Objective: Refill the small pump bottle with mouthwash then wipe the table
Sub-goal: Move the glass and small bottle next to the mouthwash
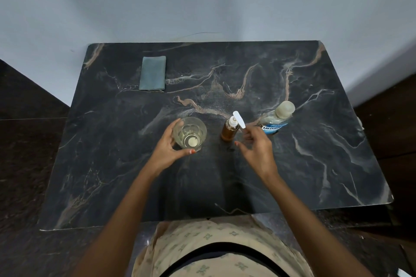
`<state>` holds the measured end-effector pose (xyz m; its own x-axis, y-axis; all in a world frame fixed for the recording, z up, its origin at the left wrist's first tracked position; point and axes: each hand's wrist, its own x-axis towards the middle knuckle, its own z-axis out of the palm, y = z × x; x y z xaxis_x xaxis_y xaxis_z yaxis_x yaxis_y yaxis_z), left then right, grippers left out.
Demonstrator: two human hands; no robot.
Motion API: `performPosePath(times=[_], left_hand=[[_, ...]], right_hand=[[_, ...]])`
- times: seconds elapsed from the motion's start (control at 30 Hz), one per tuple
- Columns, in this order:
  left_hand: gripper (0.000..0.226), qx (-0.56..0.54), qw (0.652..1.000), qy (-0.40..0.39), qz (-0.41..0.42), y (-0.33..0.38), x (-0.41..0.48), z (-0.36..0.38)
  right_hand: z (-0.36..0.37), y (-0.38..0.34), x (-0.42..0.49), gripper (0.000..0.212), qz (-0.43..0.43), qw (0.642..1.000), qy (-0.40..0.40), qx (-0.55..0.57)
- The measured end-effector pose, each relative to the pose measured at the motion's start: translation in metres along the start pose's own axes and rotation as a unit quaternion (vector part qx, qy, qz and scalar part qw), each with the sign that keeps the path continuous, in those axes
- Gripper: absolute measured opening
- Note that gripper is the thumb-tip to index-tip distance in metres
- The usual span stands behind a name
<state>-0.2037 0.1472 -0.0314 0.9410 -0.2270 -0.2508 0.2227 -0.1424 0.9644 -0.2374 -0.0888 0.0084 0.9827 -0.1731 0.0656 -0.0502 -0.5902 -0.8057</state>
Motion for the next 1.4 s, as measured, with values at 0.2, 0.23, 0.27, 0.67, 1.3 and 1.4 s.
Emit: performPosePath(times=[0.2, 0.23, 0.27, 0.67, 1.3, 1.4], left_hand=[[0.088, 0.007, 1.000, 0.004, -0.003, -0.002, 0.001, -0.001], [0.088, 0.009, 1.000, 0.004, -0.004, -0.002, 0.001, -0.001], [0.087, 0.010, 1.000, 0.004, -0.005, -0.003, 0.002, -0.002], [0.089, 0.000, 1.000, 0.000, -0.018, -0.008, 0.000, -0.003], [0.089, -0.008, 1.000, 0.005, -0.010, -0.013, 0.003, -0.001], [0.088, -0.005, 1.000, 0.003, -0.005, -0.015, 0.003, 0.000]], right_hand=[[0.007, 0.006, 0.032, 0.073, 0.060, 0.989, -0.123, 0.062], [0.007, 0.006, 0.036, 0.073, 0.069, 0.984, -0.145, 0.076], [0.007, 0.007, 0.040, 0.072, 0.077, 0.979, -0.167, 0.087], [0.009, 0.015, 0.047, 0.048, 0.019, 0.971, -0.216, 0.100], [0.036, -0.012, 0.023, 0.084, -0.192, 0.976, -0.066, -0.075], [0.037, -0.020, 0.023, 0.090, -0.244, 0.958, -0.045, -0.144]])
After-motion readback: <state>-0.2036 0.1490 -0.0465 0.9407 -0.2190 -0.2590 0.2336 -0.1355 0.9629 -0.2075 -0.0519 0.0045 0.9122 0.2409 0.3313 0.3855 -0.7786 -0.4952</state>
